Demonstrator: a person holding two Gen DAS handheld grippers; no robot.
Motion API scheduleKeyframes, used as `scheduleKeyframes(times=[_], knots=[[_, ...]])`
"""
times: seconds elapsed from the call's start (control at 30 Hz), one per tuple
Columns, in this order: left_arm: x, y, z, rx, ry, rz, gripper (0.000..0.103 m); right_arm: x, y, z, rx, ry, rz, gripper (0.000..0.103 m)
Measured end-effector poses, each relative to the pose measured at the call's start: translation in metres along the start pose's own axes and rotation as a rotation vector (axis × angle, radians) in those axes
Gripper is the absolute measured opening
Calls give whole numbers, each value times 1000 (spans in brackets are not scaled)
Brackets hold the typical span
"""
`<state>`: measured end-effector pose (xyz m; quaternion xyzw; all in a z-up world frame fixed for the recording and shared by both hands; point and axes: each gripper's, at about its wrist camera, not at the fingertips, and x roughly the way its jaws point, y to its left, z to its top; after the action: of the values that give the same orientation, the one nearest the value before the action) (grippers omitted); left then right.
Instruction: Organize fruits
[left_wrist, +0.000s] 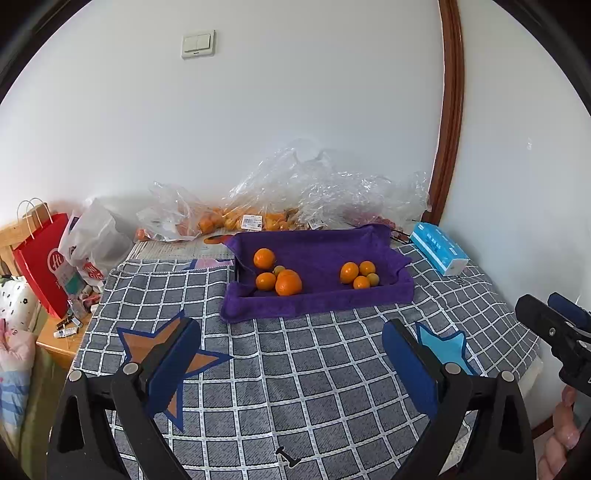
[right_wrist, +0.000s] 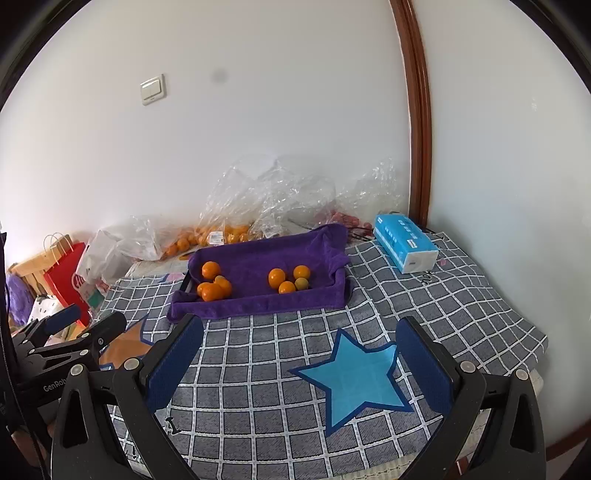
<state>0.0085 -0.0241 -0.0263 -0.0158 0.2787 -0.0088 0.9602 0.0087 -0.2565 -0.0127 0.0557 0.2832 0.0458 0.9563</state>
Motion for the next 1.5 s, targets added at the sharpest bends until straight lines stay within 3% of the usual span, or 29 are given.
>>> scheduleKeyframes(times=[1.5], knots=[[-4, 12, -1, -40, -6, 15, 99, 4, 8, -1, 0, 16, -8, 103]])
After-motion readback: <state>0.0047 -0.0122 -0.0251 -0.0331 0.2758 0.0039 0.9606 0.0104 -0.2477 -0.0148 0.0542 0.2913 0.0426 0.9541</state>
